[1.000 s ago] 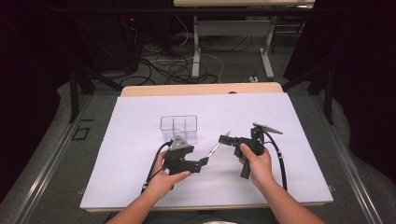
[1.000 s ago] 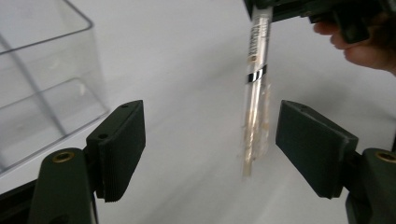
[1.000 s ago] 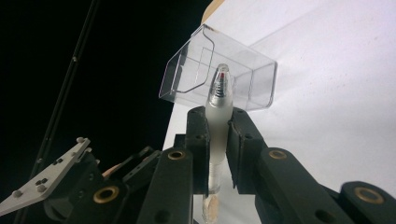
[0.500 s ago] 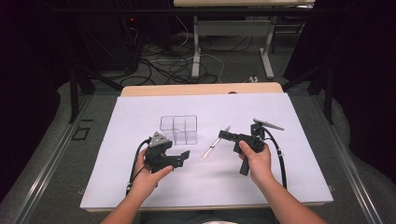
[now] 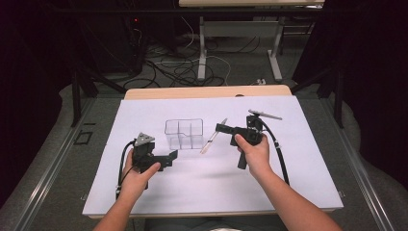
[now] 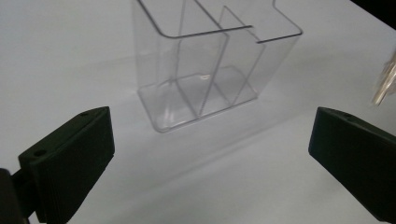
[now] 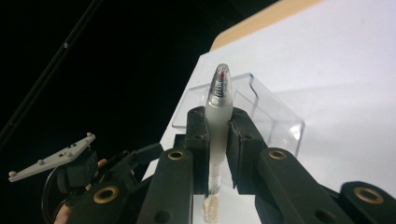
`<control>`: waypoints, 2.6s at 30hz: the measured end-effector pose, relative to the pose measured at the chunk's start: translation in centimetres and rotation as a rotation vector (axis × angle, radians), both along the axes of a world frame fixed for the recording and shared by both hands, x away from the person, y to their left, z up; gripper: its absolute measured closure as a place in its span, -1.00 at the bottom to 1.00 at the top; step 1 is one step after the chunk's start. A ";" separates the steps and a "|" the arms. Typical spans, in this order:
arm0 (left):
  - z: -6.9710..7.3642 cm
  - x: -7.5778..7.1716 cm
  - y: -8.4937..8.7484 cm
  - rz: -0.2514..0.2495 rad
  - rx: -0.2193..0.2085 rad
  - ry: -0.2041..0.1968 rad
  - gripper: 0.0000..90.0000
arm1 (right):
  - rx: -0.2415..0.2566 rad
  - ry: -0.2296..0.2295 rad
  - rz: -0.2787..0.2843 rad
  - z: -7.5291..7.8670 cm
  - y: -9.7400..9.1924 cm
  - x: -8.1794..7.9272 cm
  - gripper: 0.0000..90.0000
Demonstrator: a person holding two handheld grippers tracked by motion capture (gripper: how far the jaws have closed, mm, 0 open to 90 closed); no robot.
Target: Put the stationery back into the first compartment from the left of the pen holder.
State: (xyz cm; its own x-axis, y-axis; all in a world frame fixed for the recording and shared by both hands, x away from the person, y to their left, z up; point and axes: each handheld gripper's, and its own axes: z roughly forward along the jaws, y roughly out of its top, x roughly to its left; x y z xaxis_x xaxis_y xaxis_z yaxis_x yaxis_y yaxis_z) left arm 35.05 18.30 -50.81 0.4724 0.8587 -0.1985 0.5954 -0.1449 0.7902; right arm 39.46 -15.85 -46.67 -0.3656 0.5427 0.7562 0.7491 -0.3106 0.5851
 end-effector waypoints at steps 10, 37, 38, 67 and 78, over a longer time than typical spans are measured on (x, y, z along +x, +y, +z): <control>-0.8 1.2 3.0 0.115 -0.046 0.012 -0.99 | -0.108 -0.137 -0.004 4.0 3.4 1.9 0.78; -1.2 1.1 4.2 0.140 -0.063 0.014 -0.99 | -0.415 -0.427 0.016 6.5 13.4 3.4 0.78; -1.3 1.1 4.2 0.143 -0.065 0.012 -0.99 | -0.417 -0.430 0.015 6.3 13.6 3.5 0.78; -1.4 1.2 4.0 0.141 -0.078 0.018 -0.99 | -0.512 -0.429 0.105 3.0 16.1 3.9 0.48; -1.5 1.2 4.0 0.137 -0.074 0.020 -0.99 | -0.518 -0.457 0.114 2.8 13.4 2.8 -0.11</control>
